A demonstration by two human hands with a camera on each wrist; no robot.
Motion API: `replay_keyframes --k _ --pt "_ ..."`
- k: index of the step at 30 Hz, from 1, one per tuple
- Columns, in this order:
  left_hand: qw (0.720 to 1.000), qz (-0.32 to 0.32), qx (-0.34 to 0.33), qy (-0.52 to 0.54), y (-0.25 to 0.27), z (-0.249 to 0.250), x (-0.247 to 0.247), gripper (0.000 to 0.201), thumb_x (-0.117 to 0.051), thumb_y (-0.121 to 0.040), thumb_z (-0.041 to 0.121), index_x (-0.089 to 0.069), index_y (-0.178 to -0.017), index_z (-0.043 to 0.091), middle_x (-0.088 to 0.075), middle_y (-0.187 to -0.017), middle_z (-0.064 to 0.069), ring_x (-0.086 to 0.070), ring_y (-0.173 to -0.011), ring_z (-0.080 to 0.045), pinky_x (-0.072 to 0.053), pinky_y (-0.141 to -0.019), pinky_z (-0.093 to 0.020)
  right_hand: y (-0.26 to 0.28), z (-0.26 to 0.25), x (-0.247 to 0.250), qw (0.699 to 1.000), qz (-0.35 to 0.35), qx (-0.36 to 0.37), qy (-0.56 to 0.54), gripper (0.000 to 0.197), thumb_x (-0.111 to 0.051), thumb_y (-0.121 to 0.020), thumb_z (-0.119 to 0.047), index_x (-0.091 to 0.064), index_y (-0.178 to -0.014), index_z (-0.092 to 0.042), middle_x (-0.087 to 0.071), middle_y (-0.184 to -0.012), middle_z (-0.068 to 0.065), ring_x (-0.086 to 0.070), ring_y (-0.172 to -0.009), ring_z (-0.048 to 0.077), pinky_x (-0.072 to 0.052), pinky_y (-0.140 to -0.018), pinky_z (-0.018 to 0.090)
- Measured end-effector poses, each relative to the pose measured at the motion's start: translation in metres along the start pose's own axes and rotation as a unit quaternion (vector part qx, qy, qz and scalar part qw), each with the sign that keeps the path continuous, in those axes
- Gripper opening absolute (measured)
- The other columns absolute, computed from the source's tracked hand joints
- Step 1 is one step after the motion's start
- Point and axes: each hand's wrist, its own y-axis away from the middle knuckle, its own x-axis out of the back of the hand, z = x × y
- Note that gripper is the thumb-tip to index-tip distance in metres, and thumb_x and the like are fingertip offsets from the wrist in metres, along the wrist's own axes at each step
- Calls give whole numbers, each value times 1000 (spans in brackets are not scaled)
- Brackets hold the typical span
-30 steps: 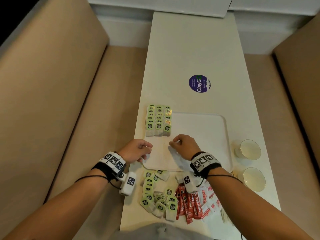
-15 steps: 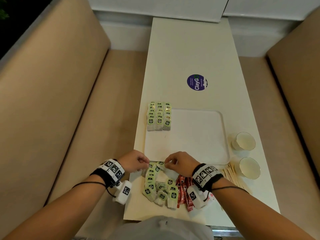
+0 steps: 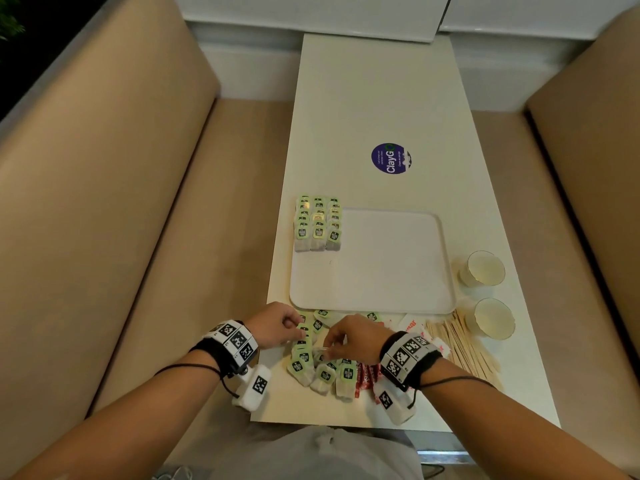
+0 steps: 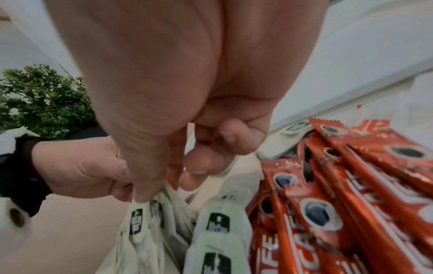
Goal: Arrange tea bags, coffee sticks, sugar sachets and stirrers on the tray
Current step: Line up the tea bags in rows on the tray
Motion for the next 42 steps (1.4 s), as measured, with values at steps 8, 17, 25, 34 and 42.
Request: replay_keyframes --k 8,17,25,34,42 --pt "999 14 -29 -20 2 0 -2 9 -78 -86 24 -72 -80 21 -65 -68 4 -58 -64 -10 -53 -67 -31 6 5 -3 999 47 1 -7 21 -68 -94 -44 -76 -92 -24 -72 -85 -6 -66 -77 12 -56 -74 31" --pt "996 36 -66 40 3 14 -1 7 -77 -87 18 -72 -82 16 -72 -75 -2 -64 -67 -12 -54 -70 -30 9 9 6 996 81 17 -20 19 -68 -94 -43 -76 -93 -26 -73 -87 -10 -66 -78 6 -55 -76 29" --pt "987 17 -80 136 0 34 5 12 -71 -91 9 -69 -81 15 -71 -80 -1 -63 -77 -13 -53 -80 -32 15 -4 31 992 119 39 -35 18 -69 -94 -42 -77 -92 -26 -72 -87 -10 -60 -70 0 -42 -64 14" --pt "955 -24 -51 291 1 57 8 14 -61 -97 3 -57 -86 10 -62 -76 -6 -63 -71 -17 -59 -74 -33 1 -16 47 973 205 52 -96 17 -65 -98 -34 -77 -100 -22 -73 -89 -10 -60 -73 0 -50 -72 22" --pt "958 -24 -75 276 7 59 8 28 -64 -93 -3 -53 -116 8 -73 -98 -11 -67 -82 -24 -54 -54 -23 -9 -26 40 950 245 45 -190 18 -66 -98 -32 -79 -103 -21 -76 -90 -8 -68 -79 14 -58 -81 36"
